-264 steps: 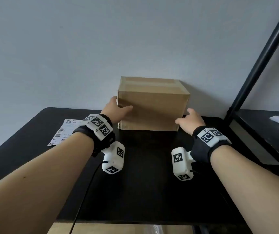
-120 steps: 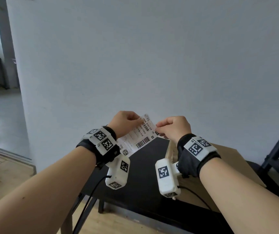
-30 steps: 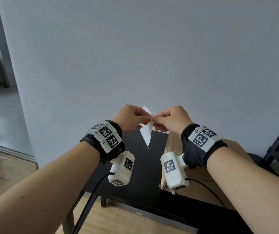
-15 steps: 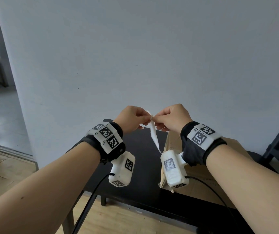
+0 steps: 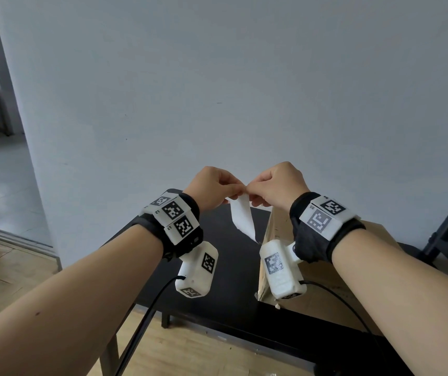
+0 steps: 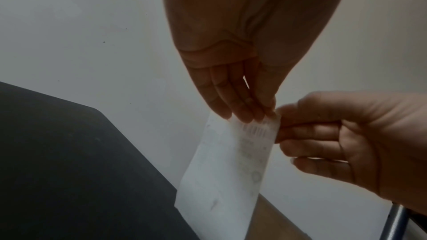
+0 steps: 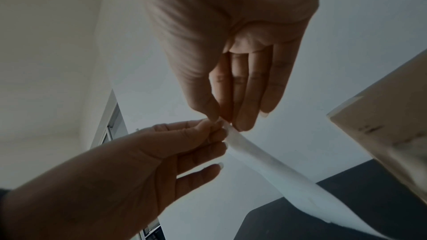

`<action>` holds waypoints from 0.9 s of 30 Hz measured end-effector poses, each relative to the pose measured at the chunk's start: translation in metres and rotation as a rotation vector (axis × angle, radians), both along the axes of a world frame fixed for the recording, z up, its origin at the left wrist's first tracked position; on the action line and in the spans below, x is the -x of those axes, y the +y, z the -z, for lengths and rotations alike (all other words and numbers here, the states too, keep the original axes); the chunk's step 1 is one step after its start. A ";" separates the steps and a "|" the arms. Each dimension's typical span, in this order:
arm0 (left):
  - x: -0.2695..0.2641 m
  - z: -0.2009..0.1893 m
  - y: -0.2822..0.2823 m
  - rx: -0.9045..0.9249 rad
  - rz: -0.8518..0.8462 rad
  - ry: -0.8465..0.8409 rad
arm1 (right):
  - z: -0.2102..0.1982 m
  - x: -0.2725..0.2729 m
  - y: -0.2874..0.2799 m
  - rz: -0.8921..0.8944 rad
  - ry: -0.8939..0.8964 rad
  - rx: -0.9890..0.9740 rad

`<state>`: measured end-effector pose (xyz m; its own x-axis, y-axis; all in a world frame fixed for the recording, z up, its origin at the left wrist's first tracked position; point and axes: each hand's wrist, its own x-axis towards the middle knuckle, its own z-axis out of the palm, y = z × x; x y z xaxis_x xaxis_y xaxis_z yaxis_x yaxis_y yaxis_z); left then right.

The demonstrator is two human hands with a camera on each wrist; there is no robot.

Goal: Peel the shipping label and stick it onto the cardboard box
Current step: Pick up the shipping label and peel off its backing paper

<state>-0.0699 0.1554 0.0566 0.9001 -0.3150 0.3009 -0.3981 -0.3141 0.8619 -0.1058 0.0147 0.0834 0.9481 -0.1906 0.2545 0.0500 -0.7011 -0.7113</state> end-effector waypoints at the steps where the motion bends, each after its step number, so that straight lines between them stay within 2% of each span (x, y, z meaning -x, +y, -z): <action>1: -0.001 0.000 0.001 -0.002 -0.004 -0.001 | 0.000 -0.001 0.001 -0.002 -0.001 0.003; 10: -0.003 0.001 0.003 -0.016 0.006 -0.003 | 0.000 -0.001 0.001 -0.038 0.048 -0.112; 18: -0.006 0.003 0.004 -0.024 0.032 -0.001 | 0.001 -0.003 0.001 -0.037 0.060 -0.097; 27: -0.004 0.004 0.000 0.057 0.048 0.084 | 0.002 -0.004 0.005 -0.041 0.032 -0.128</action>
<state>-0.0662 0.1550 0.0522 0.9075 -0.3425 0.2434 -0.3366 -0.2461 0.9089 -0.1018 0.0195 0.0815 0.9629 -0.1809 0.2003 0.0524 -0.6028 -0.7962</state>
